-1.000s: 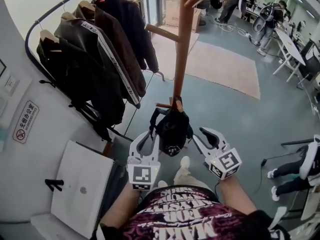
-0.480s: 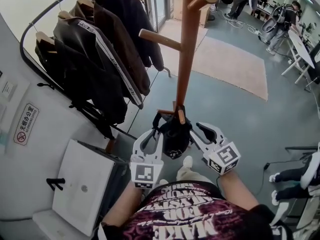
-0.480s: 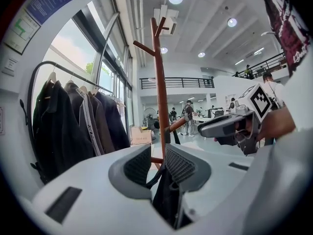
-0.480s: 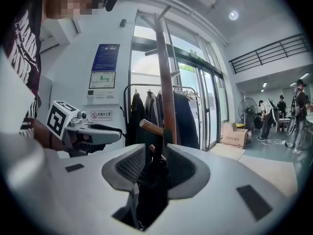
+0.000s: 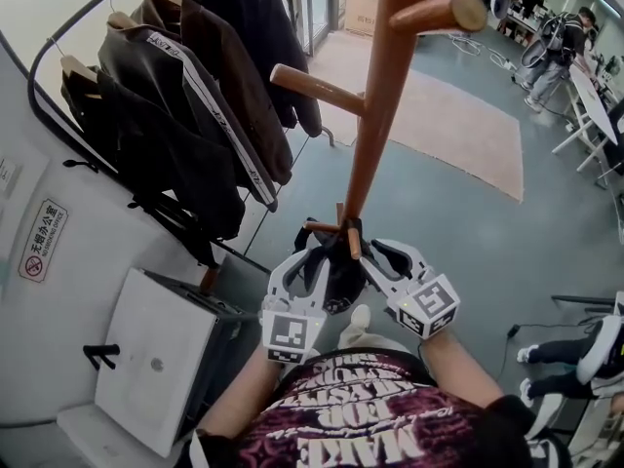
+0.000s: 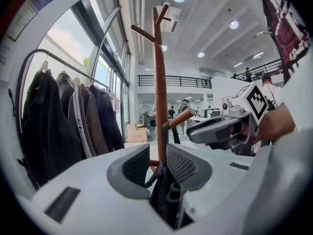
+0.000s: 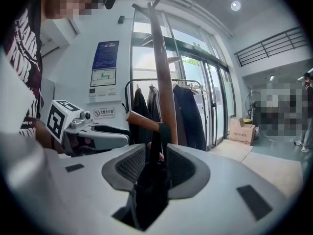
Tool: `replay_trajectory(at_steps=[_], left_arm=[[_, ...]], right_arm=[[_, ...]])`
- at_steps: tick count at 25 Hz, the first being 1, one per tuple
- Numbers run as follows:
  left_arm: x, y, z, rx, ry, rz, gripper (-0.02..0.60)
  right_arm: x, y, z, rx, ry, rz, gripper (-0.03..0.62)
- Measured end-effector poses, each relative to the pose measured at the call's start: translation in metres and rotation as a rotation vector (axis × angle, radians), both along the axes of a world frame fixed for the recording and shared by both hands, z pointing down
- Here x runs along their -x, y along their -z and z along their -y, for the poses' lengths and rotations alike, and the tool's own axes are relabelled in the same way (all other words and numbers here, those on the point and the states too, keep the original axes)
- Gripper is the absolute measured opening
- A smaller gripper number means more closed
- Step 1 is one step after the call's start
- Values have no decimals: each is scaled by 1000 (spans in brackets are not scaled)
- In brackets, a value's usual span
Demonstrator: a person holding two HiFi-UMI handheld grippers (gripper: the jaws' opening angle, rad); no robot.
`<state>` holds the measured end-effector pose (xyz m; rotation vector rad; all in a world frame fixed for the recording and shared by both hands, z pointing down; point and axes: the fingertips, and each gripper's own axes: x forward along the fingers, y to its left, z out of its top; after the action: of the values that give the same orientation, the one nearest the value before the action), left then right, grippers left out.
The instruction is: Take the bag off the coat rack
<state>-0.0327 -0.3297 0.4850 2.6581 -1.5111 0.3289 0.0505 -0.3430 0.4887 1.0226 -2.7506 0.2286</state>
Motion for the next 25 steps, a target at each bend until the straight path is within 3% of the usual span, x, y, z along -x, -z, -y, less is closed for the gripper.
replay_trajectory(at_steps=[10,18,25], left_arm=[[-28,-14,16,19,-45,19,100],[-40,-34,32,50,-41,32,100],[-41,-52,42,67,-26,66,100]], right_arm=[[8,-13,13,40,36,1,143],[14,-19,24,49,24,-1,132],[13,-44,30,115,1,-48,129]])
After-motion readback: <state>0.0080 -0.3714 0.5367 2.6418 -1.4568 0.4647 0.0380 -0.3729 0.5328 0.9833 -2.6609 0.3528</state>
